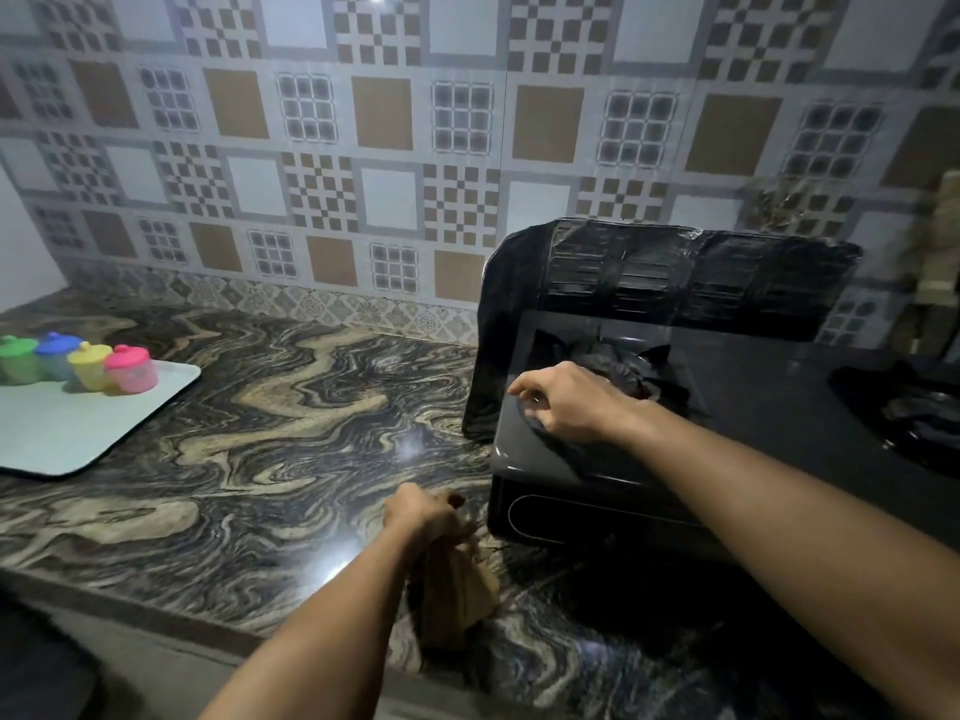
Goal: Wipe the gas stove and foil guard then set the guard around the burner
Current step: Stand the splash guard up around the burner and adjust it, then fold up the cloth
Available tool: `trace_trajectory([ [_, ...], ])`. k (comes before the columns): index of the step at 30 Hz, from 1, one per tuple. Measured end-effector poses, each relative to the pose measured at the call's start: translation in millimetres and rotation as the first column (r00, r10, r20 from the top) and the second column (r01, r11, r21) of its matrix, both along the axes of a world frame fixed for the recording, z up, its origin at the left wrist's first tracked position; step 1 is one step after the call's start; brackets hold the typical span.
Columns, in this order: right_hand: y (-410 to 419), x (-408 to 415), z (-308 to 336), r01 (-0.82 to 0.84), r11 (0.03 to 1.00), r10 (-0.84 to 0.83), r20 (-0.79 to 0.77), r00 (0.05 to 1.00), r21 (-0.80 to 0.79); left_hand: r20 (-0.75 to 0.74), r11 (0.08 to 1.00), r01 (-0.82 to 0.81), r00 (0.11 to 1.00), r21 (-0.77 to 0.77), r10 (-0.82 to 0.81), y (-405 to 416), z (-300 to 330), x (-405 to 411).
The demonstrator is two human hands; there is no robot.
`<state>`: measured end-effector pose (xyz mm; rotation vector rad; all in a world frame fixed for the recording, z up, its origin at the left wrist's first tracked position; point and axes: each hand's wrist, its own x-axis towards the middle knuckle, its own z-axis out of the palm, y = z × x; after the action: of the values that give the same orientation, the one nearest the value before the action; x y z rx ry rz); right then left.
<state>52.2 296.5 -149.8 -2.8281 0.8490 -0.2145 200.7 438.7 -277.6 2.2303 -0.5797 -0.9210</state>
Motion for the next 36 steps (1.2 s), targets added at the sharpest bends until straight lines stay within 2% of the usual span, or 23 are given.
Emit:
trace_trajectory([
  [3, 9.1, -0.6, 2.1, 0.006, 0.999, -0.007, 0.018, 1.0, 0.043, -0.192, 0.986, -0.066, 0.981, -0.156, 0.036, 3.1, 19.8, 9.8],
  [8, 22.5, 13.6, 2.2, -0.02, 0.987, 0.006, 0.084, 0.996, 0.162, -0.306, 0.951, -0.049, 0.951, -0.306, -0.049, 8.1, 65.3, 34.4],
  [14, 36.4, 38.2, 5.5, -0.093, 0.936, 0.052, 0.127, 0.991, 0.339, -0.318, 0.874, 0.003, 0.931, -0.485, -0.18, 12.1, 110.6, 52.1],
  [16, 40.9, 44.5, 10.2, -0.118, 0.925, 0.052, 0.189, 0.981, 0.361, -0.321, 0.847, 0.012, 0.923, -0.532, -0.215, 13.4, 121.3, 54.2],
  [20, 42.8, 53.4, 16.5, -0.095, 0.915, -0.057, 0.358, 0.932, 0.393, -0.332, 0.804, 0.023, 0.904, -0.594, -0.271, 18.6, 136.9, 54.9],
  [24, 48.4, 54.4, 31.3, -0.155, 0.865, -0.074, 0.428, 0.901, 0.476, -0.359, 0.764, 0.021, 0.874, -0.645, -0.327, 21.9, 140.2, 58.0],
  [27, 51.9, 53.9, 41.4, -0.164, 0.876, -0.092, 0.491, 0.866, 0.453, -0.391, 0.741, -0.017, 0.858, -0.672, -0.334, 22.5, 142.0, 57.4],
  [31, 52.5, 51.7, 59.1, -0.122, 0.937, -0.083, 0.549, 0.832, 0.327, -0.392, 0.723, -0.002, 0.841, -0.691, -0.373, 24.3, 148.0, 56.3],
  [33, 52.2, 49.0, 69.1, -0.107, 0.956, -0.068, 0.56, 0.826, 0.274, -0.342, 0.737, 0.03, 0.873, -0.676, -0.349, 21.2, 150.5, 55.1],
  [36, 52.5, 45.7, 80.1, -0.088, 0.976, -0.042, 0.564, 0.825, 0.201, -0.186, 0.743, 0.106, 0.936, -0.661, -0.299, 15.5, 154.0, 46.4],
])
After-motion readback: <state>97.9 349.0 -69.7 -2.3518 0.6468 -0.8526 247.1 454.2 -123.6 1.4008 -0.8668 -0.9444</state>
